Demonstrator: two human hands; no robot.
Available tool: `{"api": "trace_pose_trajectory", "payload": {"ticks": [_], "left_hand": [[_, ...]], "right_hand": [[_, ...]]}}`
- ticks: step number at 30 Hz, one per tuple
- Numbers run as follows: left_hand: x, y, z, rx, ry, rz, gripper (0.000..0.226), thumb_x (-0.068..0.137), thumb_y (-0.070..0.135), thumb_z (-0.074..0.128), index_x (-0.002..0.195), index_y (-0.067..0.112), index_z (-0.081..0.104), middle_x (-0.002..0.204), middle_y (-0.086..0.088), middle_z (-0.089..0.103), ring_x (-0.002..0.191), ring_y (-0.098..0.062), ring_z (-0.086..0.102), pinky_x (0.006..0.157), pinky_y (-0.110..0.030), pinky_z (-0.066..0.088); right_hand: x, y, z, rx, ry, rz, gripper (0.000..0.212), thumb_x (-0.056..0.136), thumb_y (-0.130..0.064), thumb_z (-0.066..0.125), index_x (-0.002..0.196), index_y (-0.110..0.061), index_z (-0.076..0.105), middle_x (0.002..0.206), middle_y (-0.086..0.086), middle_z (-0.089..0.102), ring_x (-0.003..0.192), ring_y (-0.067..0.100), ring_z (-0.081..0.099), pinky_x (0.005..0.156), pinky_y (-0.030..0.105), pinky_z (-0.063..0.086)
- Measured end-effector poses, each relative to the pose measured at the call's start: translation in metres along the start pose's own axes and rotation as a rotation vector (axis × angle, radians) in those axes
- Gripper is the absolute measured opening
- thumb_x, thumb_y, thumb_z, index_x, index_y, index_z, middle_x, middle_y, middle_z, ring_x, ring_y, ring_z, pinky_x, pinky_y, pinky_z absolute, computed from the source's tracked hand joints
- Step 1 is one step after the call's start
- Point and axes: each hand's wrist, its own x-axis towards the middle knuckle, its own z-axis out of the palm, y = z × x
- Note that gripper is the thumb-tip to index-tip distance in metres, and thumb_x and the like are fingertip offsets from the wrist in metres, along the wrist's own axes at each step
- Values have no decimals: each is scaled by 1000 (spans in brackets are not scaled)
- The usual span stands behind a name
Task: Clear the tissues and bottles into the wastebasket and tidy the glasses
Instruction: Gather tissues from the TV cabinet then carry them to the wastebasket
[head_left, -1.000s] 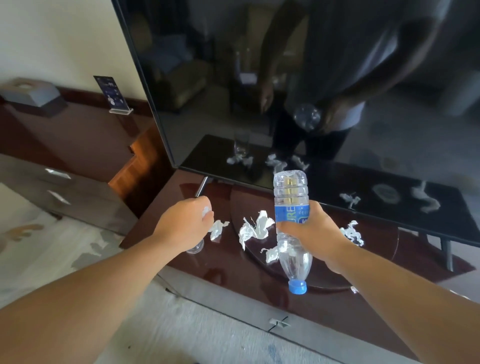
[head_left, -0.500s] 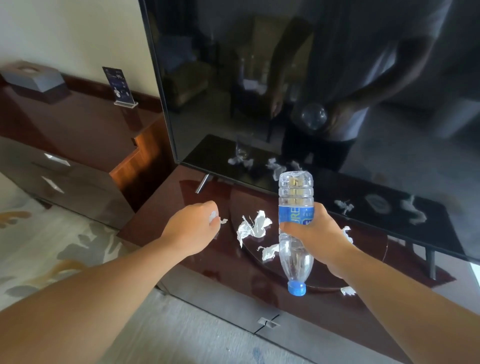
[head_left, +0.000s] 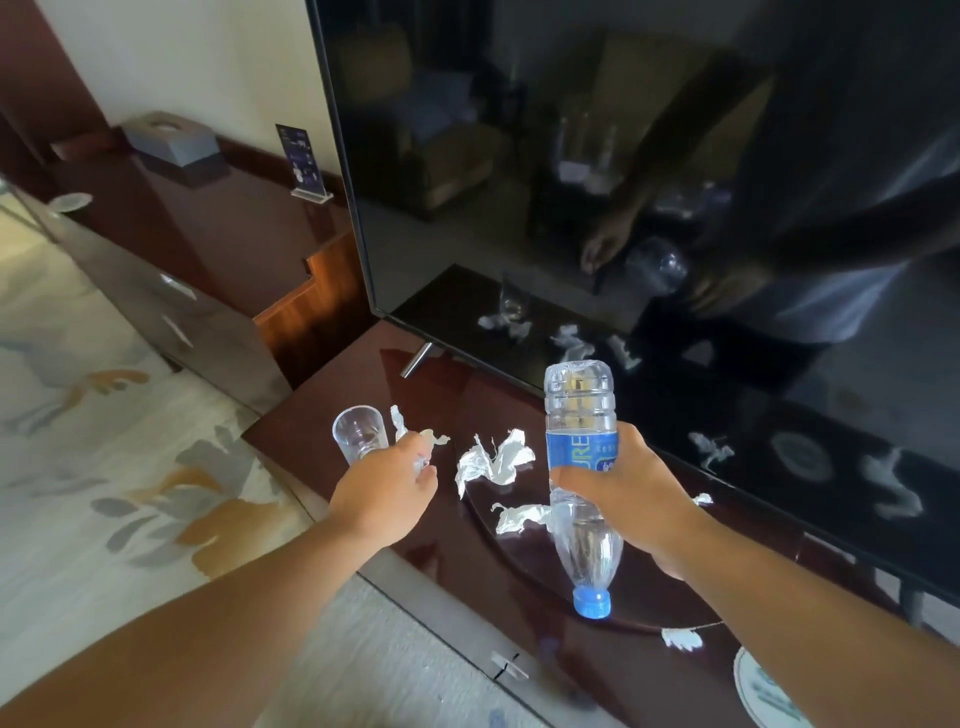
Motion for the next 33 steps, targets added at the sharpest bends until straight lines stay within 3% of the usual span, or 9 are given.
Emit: {"api": "trace_pose_trajectory", "payload": {"ticks": [3, 6, 8, 11, 18, 25, 30, 33], "left_hand": [[-3, 1, 16, -35, 5, -84, 27, 93, 33, 46, 119, 24, 49, 78, -3, 61, 58, -21, 56, 50, -26, 35], [-1, 1, 28, -78, -28, -162, 34, 93, 34, 45, 125, 25, 46, 97, -6, 64, 76, -25, 65, 64, -30, 48], [4, 3, 36, -65, -53, -179, 38, 94, 30, 46, 130, 18, 45, 118, -10, 58, 94, -29, 65, 77, -33, 51], [13, 3, 50, -58, -99, -199, 43, 95, 27, 45, 135, 11, 42, 129, -14, 44, 103, -32, 62, 84, -37, 50], [48, -5, 77, -93, -145, -226, 48, 96, 26, 43, 141, 15, 32, 141, -13, 32, 117, -33, 53, 90, -43, 48], [73, -16, 96, -80, -293, -288, 64, 96, 17, 40, 151, 31, 10, 157, -23, -6, 111, -37, 60, 91, -39, 46], [82, -20, 104, -36, -327, -308, 69, 93, 12, 45, 150, 33, 13, 156, -22, -8, 102, -35, 63, 76, -35, 45], [83, -18, 105, -19, -371, -327, 69, 93, 11, 44, 151, 29, 12, 158, -18, -8, 111, -36, 59, 80, -37, 45]], "right_hand": [[6, 6, -7, -5, -48, 5, 44, 79, -33, 75, 113, -30, 47, 101, -5, 63, 88, 11, 65, 58, 22, 51], [13, 13, -9, -25, -71, 23, 44, 79, -33, 75, 113, -29, 48, 100, -5, 64, 87, 11, 65, 58, 22, 49], [19, 18, -9, -37, -76, 41, 45, 77, -34, 76, 114, -30, 49, 99, -5, 65, 87, 11, 66, 62, 24, 51], [27, 23, -8, -58, -78, 61, 45, 77, -33, 76, 113, -31, 49, 99, -6, 66, 87, 11, 66, 62, 25, 51], [51, 26, 3, -81, -85, 80, 39, 77, -30, 75, 109, -31, 52, 97, -5, 66, 87, 12, 67, 66, 27, 55], [70, 19, 15, -63, -114, 95, 38, 77, -29, 75, 108, -31, 53, 97, -5, 66, 86, 11, 68, 66, 25, 54], [79, 19, 18, -88, -121, 105, 38, 78, -29, 75, 108, -30, 53, 97, -4, 66, 86, 12, 68, 65, 24, 52], [83, 18, 20, -94, -124, 110, 37, 78, -29, 75, 108, -31, 53, 96, -4, 67, 86, 12, 68, 65, 25, 53]]}}
